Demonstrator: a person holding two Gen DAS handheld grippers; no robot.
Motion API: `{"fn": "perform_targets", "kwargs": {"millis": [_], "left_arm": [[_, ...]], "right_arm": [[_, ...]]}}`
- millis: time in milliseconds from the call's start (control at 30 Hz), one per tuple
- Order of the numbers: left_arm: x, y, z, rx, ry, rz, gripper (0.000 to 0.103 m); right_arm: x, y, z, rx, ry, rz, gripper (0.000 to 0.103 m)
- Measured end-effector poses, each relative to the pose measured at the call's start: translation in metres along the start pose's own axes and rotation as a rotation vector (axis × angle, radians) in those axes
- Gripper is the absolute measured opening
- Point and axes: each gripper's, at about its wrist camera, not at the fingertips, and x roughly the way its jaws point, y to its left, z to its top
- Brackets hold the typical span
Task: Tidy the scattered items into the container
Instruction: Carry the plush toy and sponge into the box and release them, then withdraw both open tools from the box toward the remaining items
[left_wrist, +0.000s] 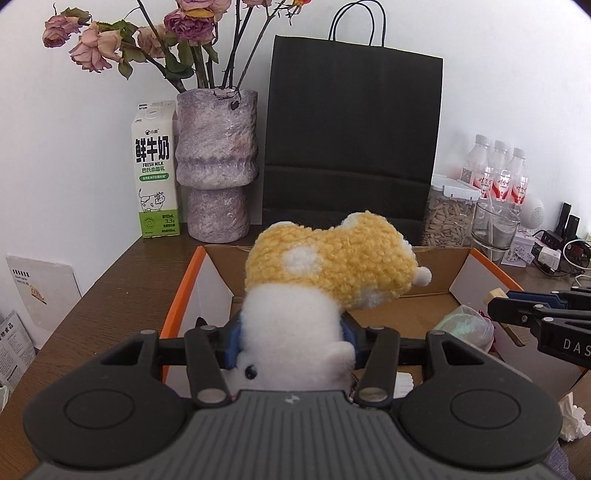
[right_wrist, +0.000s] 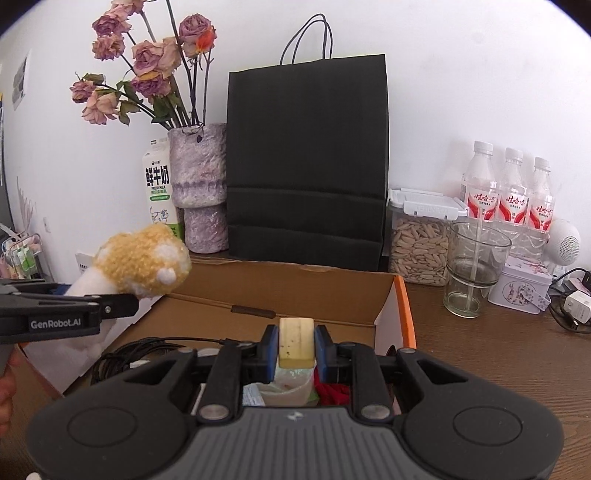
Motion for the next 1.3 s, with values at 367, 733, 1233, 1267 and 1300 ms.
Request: {"fn": "perform_targets", "kwargs": {"millis": [367,733,1233,1267,1300], "left_arm": [[-0.016,-0.008,0.004,0.030,-0.077,0.079,0.103],[-0.017,-0.011,0.004,0.030,-0.063,0.071,0.103],[-0.049,-0.014,0.008,0.010,-0.116,0.058,0.103],[-0.053,-0.015,0.007,0.008,-0.119,0.058,0.103],[-0.056,-0.015,0.007,0.004,-0.123,0.057,0.103]], "right_arm": [[-0.015,0.007,0.006,-0.017,-0.029,-0.024,0.103],[-0.016,0.009,0.006,-0.029,-0.018,-0.028,0.103],[-0.044,0.018,0.010,-0.052,-0.062,-0.024,0.103],[-0.047,0.018,0.009,-0.054,-0.065,-0.022,0.103],[-0.050,0.019,0.008,-0.055,-0.066,-0.021,0.103]]}}
